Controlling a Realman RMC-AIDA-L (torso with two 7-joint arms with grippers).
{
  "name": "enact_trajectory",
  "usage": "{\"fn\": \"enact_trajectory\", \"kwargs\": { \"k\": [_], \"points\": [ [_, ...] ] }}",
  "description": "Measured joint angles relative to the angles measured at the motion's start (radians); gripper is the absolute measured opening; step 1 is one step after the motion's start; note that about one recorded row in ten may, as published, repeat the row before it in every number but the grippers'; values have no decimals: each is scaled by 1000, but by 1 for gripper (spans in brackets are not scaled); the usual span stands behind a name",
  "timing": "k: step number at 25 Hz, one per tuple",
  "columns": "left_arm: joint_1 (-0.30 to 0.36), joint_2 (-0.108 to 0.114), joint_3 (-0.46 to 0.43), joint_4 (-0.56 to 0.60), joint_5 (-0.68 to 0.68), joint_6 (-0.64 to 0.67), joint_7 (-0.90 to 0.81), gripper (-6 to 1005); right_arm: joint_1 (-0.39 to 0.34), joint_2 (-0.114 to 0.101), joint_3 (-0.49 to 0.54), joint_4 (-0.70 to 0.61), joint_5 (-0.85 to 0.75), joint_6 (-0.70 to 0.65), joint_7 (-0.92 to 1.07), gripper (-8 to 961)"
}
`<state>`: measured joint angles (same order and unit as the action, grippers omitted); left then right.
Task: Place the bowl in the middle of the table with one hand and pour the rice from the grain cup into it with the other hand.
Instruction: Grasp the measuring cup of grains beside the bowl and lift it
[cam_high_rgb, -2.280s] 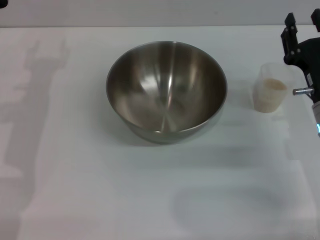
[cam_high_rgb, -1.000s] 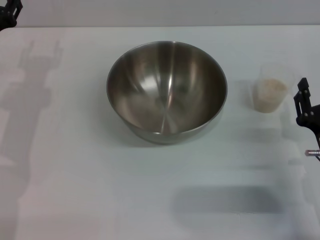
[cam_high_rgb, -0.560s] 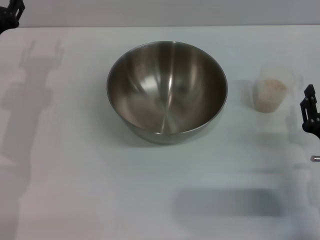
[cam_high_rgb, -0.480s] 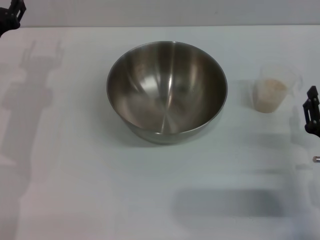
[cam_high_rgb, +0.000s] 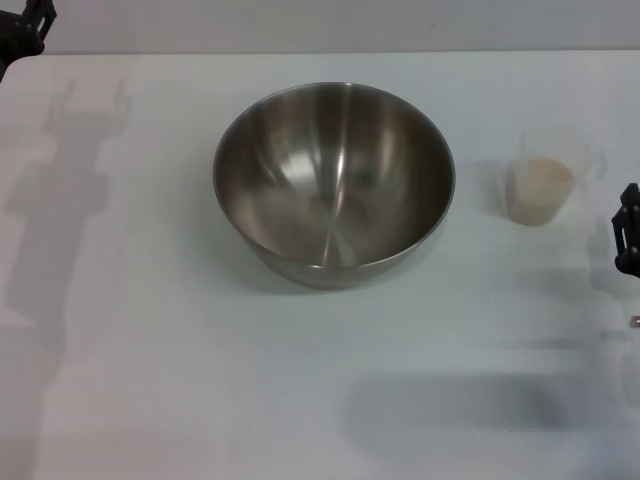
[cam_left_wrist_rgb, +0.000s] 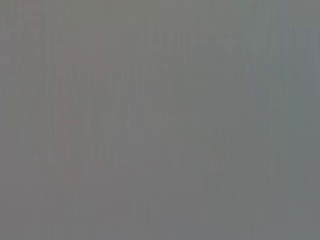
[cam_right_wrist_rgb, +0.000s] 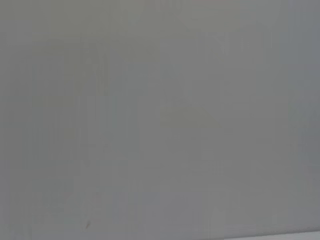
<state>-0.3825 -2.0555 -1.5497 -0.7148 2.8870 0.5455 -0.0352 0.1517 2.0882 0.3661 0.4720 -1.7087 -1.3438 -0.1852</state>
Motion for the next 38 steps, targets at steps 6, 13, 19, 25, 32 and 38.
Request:
{"fn": "enact_trajectory", "kwargs": {
  "k": [6,13,19,25,32,38],
  "points": [
    [-2,-1,-10,2,0,0,0,697,17,0,-9,-22,0,26,1,500],
    [-16,-2,-12,43,0,21,1,697,23,-1,4,-26,7,53,1,500],
    [-27,-4,-12,74,0,55,1,697,31,-2,4,-38,12,63,19,500],
    [-27,-5,-12,78,0,62,2,697,48,-3,4,-54,13,84,42,500],
    [-27,-5,-12,79,0,67,2,697,75,-2,2,-71,40,108,43,500],
    [-28,-5,-19,82,0,70,2,698,86,-3,-2,-77,41,111,40,500]
  ]
}}
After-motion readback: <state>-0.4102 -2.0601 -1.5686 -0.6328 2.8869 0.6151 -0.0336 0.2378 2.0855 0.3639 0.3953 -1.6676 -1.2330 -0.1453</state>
